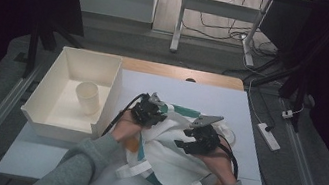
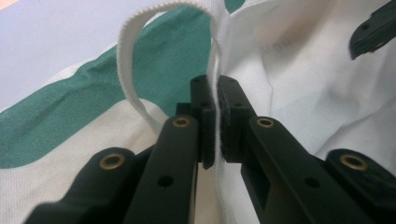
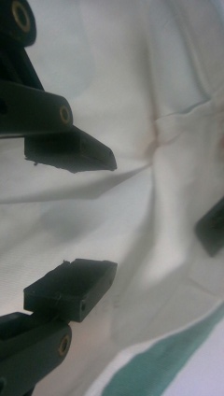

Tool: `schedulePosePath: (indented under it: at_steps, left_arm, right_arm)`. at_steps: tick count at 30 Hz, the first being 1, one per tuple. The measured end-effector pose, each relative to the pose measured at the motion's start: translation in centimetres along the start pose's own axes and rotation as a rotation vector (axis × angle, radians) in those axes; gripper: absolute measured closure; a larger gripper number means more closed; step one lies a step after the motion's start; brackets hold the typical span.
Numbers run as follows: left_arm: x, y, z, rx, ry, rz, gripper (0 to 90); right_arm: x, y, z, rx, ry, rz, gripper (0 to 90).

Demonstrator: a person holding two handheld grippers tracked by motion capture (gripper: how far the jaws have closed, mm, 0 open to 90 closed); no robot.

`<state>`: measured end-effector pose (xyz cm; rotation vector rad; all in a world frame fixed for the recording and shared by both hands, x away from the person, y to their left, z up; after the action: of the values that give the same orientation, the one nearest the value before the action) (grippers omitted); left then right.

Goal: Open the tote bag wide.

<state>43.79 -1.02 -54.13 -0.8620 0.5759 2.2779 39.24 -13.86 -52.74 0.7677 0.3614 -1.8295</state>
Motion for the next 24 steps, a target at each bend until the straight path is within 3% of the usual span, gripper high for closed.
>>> schedulePosePath:
  at_steps: [12,24]
  left_arm:
    - [0.1,0.1,0.0,0.009,-0.002,0.000,85.0]
    - [0.1,0.1,-0.1,0.011,-0.005,-0.001,84.8]
  right_arm:
    - [2.0,-0.1,-2.3,0.022,-0.107,0.028,41.6]
    - [2.9,0.0,-3.3,0.056,-0.152,0.057,40.5]
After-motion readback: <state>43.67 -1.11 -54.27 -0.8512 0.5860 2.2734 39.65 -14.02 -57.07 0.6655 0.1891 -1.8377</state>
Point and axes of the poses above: each handheld gripper's, and its own axes: z roughly backward along the jaws, x roughly out of its underside, y roughly to its right, the point moved 9 cm from there along -z, roughly forward along the jaws, and after that the axes turned 9 degrees about z, right-handed, at the moved point
